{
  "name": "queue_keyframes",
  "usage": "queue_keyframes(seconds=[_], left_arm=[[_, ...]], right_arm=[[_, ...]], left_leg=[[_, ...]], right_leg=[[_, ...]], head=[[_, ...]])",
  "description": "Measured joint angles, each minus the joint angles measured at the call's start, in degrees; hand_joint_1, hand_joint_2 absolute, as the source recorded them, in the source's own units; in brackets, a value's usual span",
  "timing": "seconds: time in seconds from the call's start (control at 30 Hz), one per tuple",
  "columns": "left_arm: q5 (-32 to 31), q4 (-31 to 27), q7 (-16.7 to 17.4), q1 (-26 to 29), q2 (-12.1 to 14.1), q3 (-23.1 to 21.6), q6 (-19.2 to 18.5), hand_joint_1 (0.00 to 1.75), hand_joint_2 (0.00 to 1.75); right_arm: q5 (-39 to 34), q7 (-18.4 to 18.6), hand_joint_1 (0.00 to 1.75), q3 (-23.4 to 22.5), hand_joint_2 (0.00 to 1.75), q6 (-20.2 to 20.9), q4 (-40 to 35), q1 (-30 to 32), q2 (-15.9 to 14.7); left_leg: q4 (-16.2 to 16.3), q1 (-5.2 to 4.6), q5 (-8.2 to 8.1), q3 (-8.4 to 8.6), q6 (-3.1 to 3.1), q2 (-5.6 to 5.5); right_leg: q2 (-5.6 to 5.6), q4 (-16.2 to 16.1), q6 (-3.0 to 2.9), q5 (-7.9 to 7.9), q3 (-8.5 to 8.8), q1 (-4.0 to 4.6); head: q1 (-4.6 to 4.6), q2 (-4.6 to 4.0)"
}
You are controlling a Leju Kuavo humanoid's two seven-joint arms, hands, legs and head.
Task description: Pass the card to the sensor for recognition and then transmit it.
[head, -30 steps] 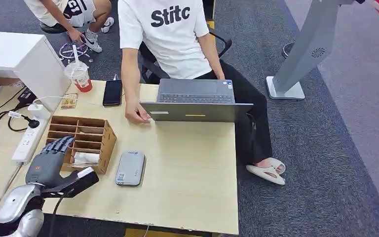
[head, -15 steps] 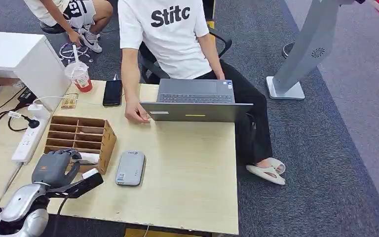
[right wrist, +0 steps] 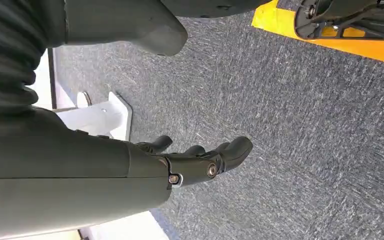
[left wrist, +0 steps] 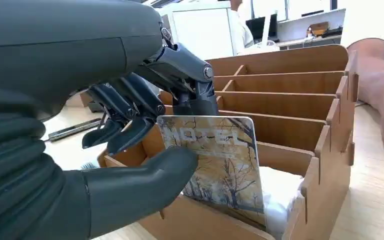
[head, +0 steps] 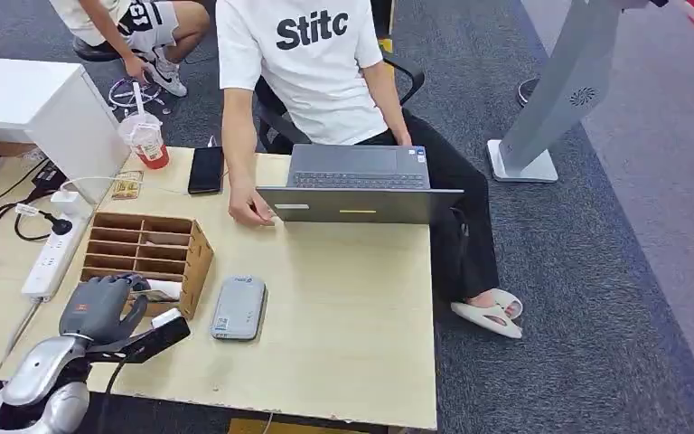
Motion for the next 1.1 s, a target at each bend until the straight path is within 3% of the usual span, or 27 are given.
queue_keyframes(seconds=[0.27, 0.43, 1.1], left_arm=[[-0.83, 0.00, 1.18, -0.19, 0.26, -0.20, 0.85, 1.75, 1.75], [-3.76, 0.00, 3.26, -1.66, -0.09, -0.31, 4.88, 1.75, 1.75], [-5.16, -0.61, 3.93, -6.43, -0.76, 0.42, 8.96, 1.75, 1.75]], right_arm=[[-0.15, 0.13, 0.00, 0.00, 1.75, -0.07, 0.00, 0.00, 0.00], [-0.20, 0.17, 0.00, 0.00, 1.75, -0.18, 0.00, -0.01, 0.00], [-0.20, 0.24, 0.00, 0.00, 1.75, -0.59, 0.00, 0.01, 0.00]], left_leg=[[0.00, 0.00, 0.00, 0.00, 0.00, 0.00], [0.01, 0.00, 0.00, 0.01, 0.00, -0.02], [0.01, 0.00, 0.01, 0.00, 0.00, -0.01]], right_leg=[[0.00, 0.00, 0.00, 0.00, -0.01, 0.00], [-0.02, 0.00, 0.00, 0.00, 0.01, 0.00], [-0.01, 0.01, 0.00, 0.01, 0.01, 0.00]], head=[[-0.02, 0.00], [0.00, 0.00], [0.00, 0.00]])
